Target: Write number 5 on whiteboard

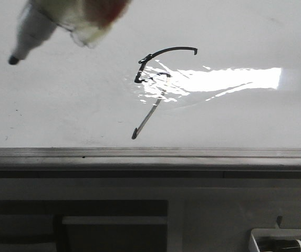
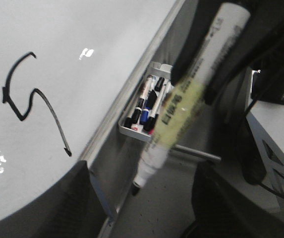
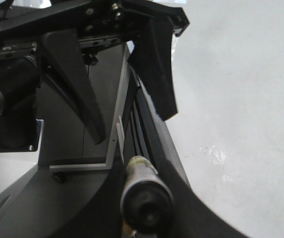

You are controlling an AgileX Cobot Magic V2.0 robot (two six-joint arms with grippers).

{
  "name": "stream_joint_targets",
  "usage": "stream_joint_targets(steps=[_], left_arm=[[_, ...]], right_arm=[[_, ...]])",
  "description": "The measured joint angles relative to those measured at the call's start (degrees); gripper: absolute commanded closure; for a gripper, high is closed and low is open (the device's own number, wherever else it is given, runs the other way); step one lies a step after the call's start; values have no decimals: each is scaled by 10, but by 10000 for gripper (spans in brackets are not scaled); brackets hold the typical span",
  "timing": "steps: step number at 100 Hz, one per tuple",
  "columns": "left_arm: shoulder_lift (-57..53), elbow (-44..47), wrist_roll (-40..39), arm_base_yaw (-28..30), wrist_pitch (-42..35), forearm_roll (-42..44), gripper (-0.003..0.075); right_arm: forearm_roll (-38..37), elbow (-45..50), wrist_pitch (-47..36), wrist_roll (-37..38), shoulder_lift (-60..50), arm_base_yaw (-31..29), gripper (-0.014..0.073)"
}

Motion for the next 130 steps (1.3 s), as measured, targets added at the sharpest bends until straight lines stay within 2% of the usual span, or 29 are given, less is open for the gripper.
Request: stream_joint_targets(steps=[37,77,130], left_arm=[[97,0,92,0,-13,-48,303],[169,0,136,0,-30,-61,303],[181,0,182,0,-45,-84,303]], right_arm=[[-14,1,28,6,1,-17,662],[-35,2,18,18,38,-19,662],[-38,3,9,18,39,-20,662]])
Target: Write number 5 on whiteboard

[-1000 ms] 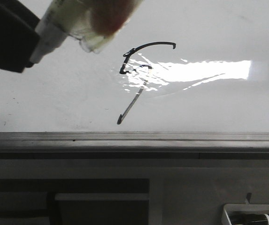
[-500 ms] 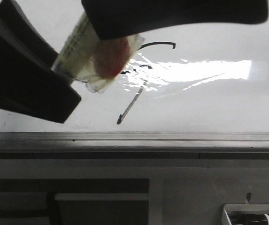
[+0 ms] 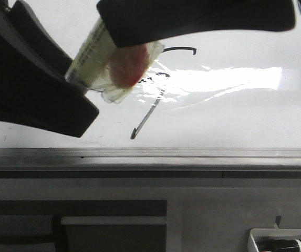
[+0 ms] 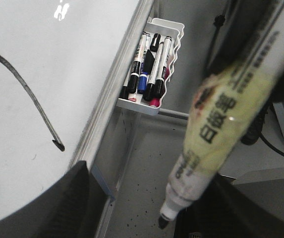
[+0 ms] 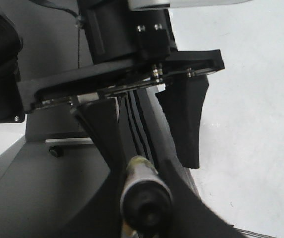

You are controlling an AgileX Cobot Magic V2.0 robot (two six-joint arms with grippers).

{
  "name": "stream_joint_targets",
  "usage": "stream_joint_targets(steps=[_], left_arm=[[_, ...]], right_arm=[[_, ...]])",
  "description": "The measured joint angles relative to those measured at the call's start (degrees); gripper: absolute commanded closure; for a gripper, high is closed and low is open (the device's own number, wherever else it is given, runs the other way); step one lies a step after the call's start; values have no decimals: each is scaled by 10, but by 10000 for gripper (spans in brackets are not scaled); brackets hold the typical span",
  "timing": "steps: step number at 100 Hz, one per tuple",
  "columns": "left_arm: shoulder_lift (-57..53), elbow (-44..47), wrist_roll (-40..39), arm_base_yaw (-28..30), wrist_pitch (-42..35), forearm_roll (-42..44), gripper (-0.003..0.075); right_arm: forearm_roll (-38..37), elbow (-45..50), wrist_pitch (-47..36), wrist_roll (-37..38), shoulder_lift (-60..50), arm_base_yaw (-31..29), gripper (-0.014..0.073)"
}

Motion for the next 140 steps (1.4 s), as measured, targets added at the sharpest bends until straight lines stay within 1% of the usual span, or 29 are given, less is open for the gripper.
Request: stream_joint_targets(steps=[33,59,64,69,70,71,80,88,112,134,140], left_arm=[[32,0,20,0,-11,-48,303],[40,0,20,0,-12,-55,309],[40,0,21,0,-12,-58,336],[40,0,21,0,-12,-60,380],[40,0,21,0,-12,-61,402],[40,0,21,0,-12,-61,402],[42,0,22,0,-11,-68,512],[42,0,23,-1,-6,-72,584],[42,0,38,-1,4,-65,738],[42,0,49,-1,8,-59,741],[42,0,49,-1,8,-59,741]], right_arm=[[-4,0,-10,0,0,-2,662],[-5,0,-13,0,0,-2,662],[-5,0,-13,0,0,-2,662],[-5,0,-14,0,0,-2,662],[-5,0,-14,0,0,-2,662],[-5,0,-15,0,0,-2,662],[-5,0,-21,0,0,-2,662],[-5,0,-25,0,0,-3,662],[1,0,-27,2,2,-4,662],[2,0,-25,4,2,-4,660],[3,0,-25,4,2,-4,627]])
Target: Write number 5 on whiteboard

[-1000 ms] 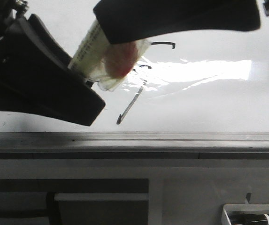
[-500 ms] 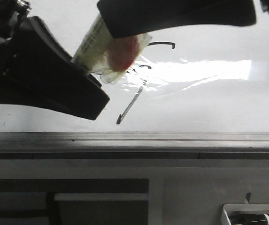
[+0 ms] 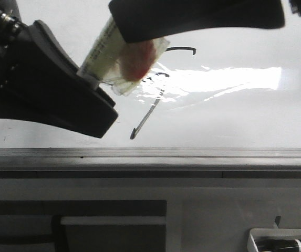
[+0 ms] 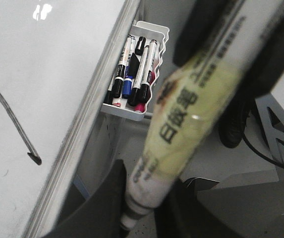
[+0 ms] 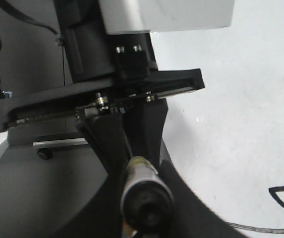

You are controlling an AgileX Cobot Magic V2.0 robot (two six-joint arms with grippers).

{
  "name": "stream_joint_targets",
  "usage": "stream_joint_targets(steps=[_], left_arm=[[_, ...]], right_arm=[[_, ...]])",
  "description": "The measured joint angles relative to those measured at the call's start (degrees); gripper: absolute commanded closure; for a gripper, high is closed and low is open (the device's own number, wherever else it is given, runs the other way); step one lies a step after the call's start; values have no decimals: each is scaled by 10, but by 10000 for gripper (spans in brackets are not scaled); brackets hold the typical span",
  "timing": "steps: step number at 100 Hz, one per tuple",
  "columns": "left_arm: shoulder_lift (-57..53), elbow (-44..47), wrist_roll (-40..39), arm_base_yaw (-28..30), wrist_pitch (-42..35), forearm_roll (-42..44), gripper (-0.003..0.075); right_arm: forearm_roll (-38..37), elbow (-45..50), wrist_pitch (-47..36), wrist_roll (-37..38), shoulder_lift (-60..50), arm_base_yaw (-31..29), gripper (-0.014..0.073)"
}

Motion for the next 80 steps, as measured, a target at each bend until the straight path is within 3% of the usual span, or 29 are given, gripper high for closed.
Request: stream_joint_targets(steps=[9,26,34,67,74,80], left_arm=[[0,0,0,0,0,0,741],[0,0,-3,0,0,-4,741],[0,-1,-11,0,-16,-13,741],[0,-1,-44,0,-38,-24,741],[0,-1,-64,0,-56,-25,741],[0,0,-93,0,-89,-25,741]], right_arm=[[1,0,0,0,0,0,515],[8,0,-14,0,1,0,167],[18,0,-29,0,1,0,71],[39,0,-100,0,-96,1,77],[53,0,-124,0,-127,1,144],[76,0,-151,0,-152,1,249]])
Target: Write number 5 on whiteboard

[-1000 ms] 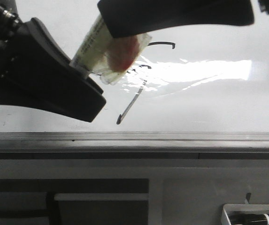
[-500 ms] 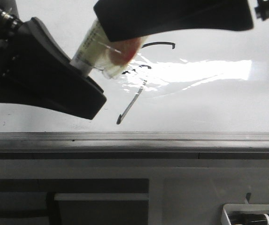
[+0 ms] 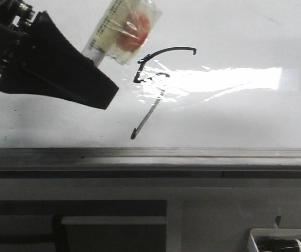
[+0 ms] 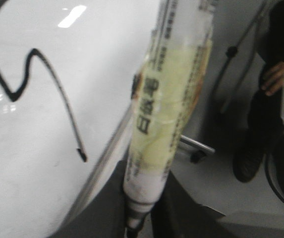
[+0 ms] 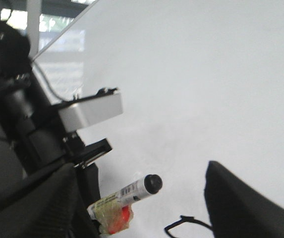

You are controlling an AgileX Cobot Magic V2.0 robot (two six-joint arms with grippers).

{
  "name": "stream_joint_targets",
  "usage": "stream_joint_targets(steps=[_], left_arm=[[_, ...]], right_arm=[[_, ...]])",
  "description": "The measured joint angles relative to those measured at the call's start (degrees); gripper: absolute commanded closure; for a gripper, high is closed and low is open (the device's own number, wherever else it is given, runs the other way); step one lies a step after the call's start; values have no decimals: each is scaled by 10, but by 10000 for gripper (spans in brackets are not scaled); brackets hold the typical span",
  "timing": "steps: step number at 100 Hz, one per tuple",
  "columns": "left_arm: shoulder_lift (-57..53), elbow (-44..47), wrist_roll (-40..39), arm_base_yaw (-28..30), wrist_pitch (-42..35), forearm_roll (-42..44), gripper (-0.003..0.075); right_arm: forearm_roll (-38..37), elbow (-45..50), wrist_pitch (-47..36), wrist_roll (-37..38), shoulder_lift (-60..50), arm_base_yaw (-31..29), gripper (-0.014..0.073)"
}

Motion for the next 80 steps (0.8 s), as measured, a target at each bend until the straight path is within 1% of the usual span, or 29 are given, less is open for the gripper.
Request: stream_joint_targets(steps=[3,6,8,13,15,16,18,24,32,40,54,71,80], left_arm=[[0,1,-17,0,-27,-1,741],[0,2,-35,0,-53,-5,741],[0,5,-48,0,-73,-9,741],[0,9,-79,0,-119,-23,741],[0,11,-89,0,-137,-31,741],[0,11,-93,0,-143,-36,741],[0,13,-100,0,-159,-42,741],[1,16,-113,1,-200,-71,741],[1,20,-121,0,-233,-107,741],[1,23,-123,-11,-264,-125,741],[10,23,-125,-53,-314,-152,741],[40,23,-125,-118,-406,-178,741],[56,23,-125,-138,-434,-202,741]], right_arm=[[13,0,-14,0,-15,0,312],[23,0,-29,0,-26,0,398],[31,0,-35,0,-34,0,435],[46,0,-62,0,-53,0,575],[50,0,-69,0,-59,0,608],[51,0,-75,0,-61,0,639],[54,0,-85,0,-66,0,661],[64,0,-109,0,-78,0,657],[71,0,-138,0,-84,0,657],[74,0,-152,0,-84,0,657],[75,0,-159,-1,-84,0,657],[75,0,-166,-1,-84,0,657],[76,0,-170,-1,-84,0,657]])
